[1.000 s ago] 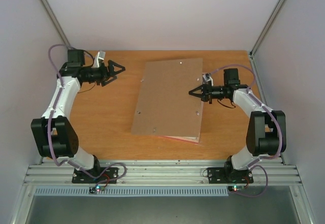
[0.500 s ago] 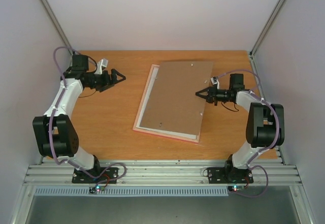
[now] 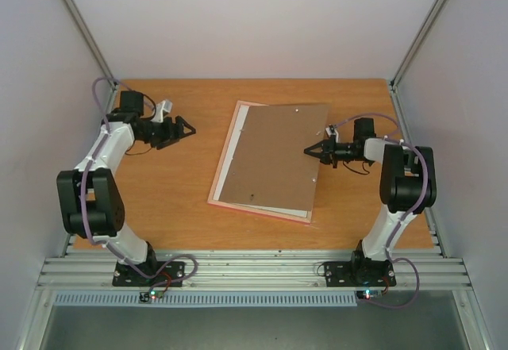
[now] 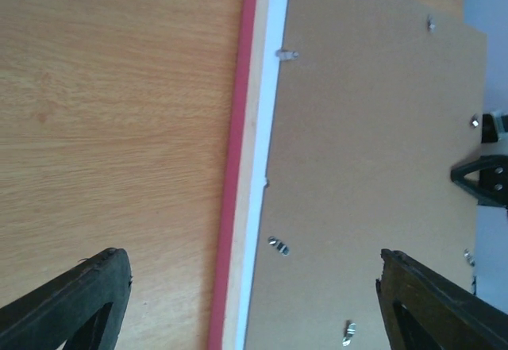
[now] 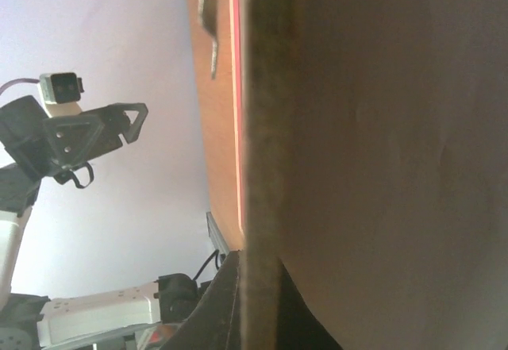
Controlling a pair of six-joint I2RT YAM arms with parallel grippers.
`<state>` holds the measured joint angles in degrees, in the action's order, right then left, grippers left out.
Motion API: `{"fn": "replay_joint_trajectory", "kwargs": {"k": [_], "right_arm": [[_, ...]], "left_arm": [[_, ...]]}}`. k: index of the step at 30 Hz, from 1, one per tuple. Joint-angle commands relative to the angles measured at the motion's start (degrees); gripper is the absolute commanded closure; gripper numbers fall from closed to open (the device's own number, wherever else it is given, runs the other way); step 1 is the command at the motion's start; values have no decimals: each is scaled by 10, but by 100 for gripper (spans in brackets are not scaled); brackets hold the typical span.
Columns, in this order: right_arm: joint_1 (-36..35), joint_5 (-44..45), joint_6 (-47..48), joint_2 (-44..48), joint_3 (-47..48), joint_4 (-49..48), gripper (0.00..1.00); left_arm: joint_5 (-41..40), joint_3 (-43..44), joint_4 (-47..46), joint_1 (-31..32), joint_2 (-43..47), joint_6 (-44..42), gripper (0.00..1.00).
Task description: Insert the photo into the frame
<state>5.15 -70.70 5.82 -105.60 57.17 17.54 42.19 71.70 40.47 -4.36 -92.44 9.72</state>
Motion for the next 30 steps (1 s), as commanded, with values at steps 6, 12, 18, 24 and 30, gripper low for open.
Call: {"fn": "replay_joint_trajectory", "kwargs": {"k": [6,12,18,24,30], "right_arm": [[-12,-17,-6,-64,42,-21,99],[-17,-43,-7,-83,59,-20,99],[-18,-76,27,-69,73,29,99],[-25,-77,36,-68,86,35,99],[-36,-78,19,-72,92,2,99]], "left_arm": [[-42,-27,-21,27,-49,-37,25],[-61,-25,-30,66,-104,-48,44],[-77,-8,-24,93,-159,-52,57],[-87,20,-10,113,-197,-63,66],[-101,36,3,129,-219,-70,69]]}}
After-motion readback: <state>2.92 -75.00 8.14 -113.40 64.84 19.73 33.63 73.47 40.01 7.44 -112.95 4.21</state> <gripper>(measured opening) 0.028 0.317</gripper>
